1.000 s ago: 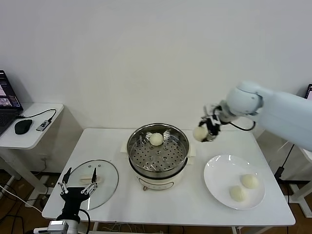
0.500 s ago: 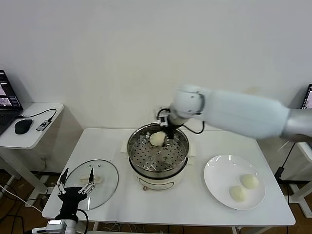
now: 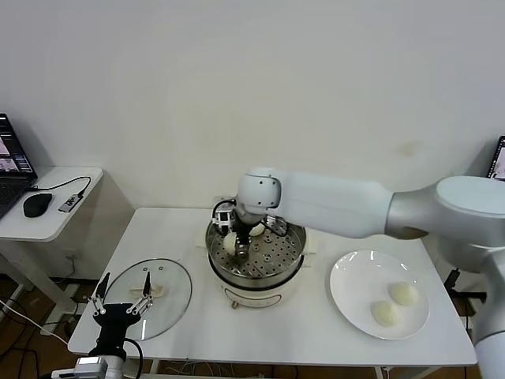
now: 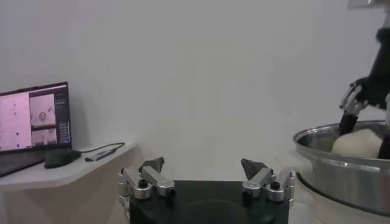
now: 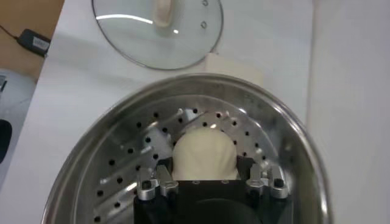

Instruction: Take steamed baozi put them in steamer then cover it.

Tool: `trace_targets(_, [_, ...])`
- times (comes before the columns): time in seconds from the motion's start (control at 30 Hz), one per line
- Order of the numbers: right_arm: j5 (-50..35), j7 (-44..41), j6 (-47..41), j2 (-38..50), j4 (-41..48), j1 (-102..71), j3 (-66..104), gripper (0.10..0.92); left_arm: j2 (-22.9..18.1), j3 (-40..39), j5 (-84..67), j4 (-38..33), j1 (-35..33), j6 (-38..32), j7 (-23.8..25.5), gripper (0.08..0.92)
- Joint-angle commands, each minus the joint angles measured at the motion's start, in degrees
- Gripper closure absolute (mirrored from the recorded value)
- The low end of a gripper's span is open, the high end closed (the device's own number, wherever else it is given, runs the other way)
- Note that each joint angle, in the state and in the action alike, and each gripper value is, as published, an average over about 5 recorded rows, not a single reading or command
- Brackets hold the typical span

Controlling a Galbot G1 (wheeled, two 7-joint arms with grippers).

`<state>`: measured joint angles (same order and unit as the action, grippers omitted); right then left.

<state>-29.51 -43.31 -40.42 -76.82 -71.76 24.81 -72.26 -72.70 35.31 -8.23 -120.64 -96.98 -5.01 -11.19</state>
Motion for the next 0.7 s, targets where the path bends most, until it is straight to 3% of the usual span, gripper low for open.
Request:
trace_targets(0.03, [0.67, 0.37, -0.55, -3.28, 3.79, -2.6, 0.39, 0.379, -0.02, -0.07, 0.04, 0.05, 0.06, -0.05, 0.02, 0.177])
trace_targets(0.3, [3.01, -9.49, 2.47, 4.25, -2.88, 8.23, -0.06, 0.217, 0.14, -0.07, 0.1, 0.06, 0.26, -0.05, -0.01, 0.177])
trace_targets(0.7, [12.04, -25.98, 16.81, 31.71, -21.28, 23.35, -6.65, 0.203, 0.64, -0.4, 0.13, 0.0, 0.5, 0.01, 0.03, 0.177])
